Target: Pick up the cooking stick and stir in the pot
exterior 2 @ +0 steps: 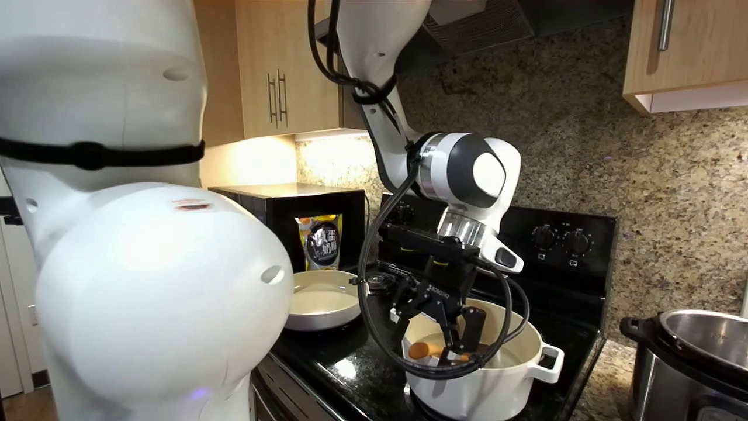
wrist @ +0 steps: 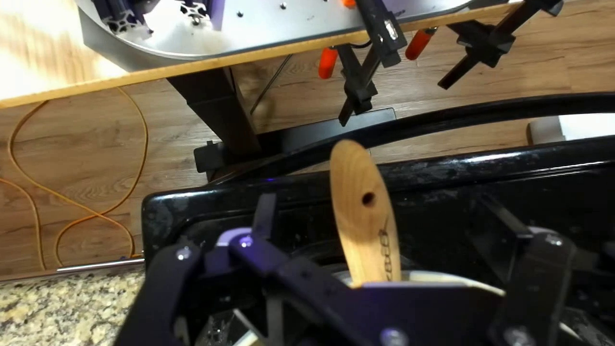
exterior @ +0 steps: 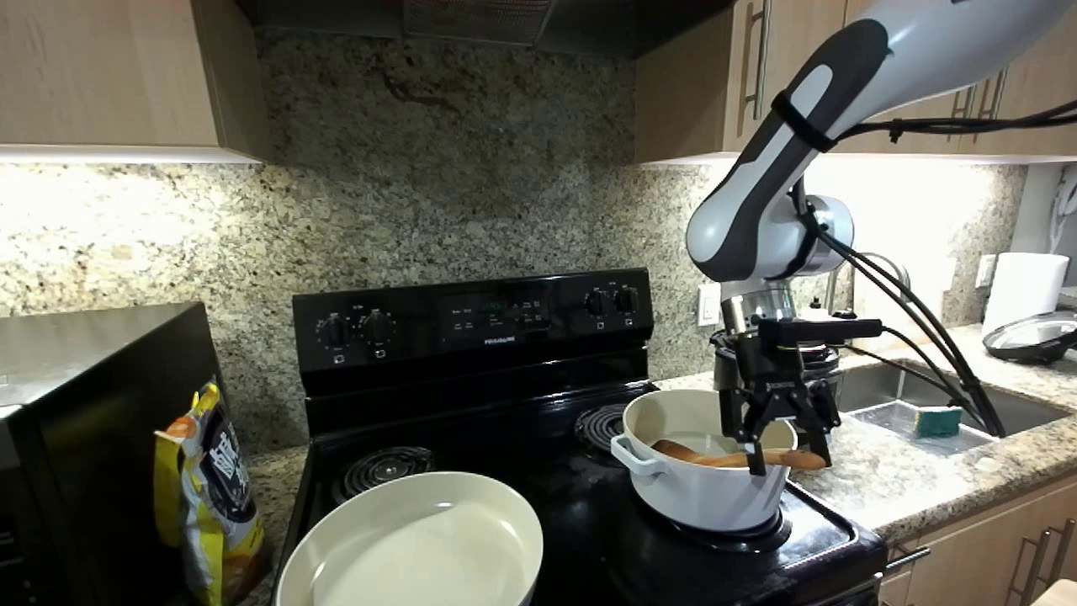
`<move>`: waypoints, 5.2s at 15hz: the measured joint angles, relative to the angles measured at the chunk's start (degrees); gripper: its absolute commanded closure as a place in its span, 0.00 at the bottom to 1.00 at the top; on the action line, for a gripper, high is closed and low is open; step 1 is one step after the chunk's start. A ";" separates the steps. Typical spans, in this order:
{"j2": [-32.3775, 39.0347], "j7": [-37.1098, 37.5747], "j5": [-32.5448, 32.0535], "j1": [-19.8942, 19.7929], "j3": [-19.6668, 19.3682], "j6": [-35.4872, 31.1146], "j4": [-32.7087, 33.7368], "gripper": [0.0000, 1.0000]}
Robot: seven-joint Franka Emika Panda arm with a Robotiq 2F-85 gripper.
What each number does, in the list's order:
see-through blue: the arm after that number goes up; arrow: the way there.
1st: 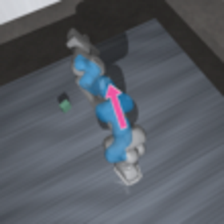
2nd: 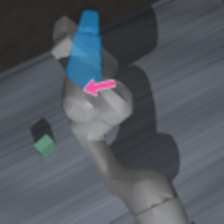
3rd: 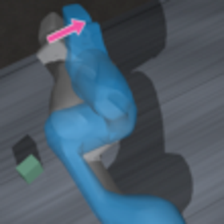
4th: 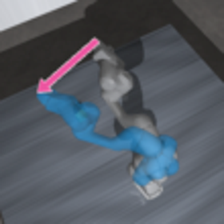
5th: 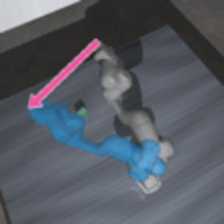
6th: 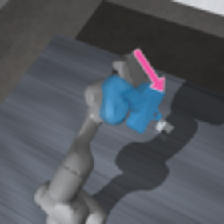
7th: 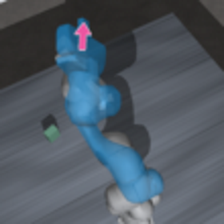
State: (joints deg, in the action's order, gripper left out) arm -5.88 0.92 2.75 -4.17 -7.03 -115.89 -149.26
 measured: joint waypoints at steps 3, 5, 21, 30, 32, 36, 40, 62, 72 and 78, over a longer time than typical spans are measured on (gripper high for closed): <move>-0.01 0.00 1.02 -0.92 -0.80 0.00 0.00 0.34; -0.01 0.00 1.36 -1.27 -1.29 0.00 0.00 0.48; -1.46 0.07 1.48 -1.76 -1.48 0.41 -0.22 0.89; -7.49 1.55 1.21 -1.80 -1.23 2.53 -1.60 0.90; -7.18 0.85 1.17 -1.77 -1.24 4.75 0.10 0.90; -1.75 -3.39 1.45 -1.31 -1.15 8.38 6.49 0.90; 4.37 -8.27 1.41 -0.65 -0.30 13.74 11.71 0.90; -6.78 -10.05 3.88 -2.10 -3.43 3.63 -1.09 0.90; -3.33 -9.84 7.96 -2.20 -3.59 7.00 5.98 0.90; -2.95 -9.49 7.96 -2.46 -2.88 7.19 6.22 0.90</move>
State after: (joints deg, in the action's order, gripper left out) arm -8.83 -8.56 10.71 -6.63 -9.92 -108.71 -143.04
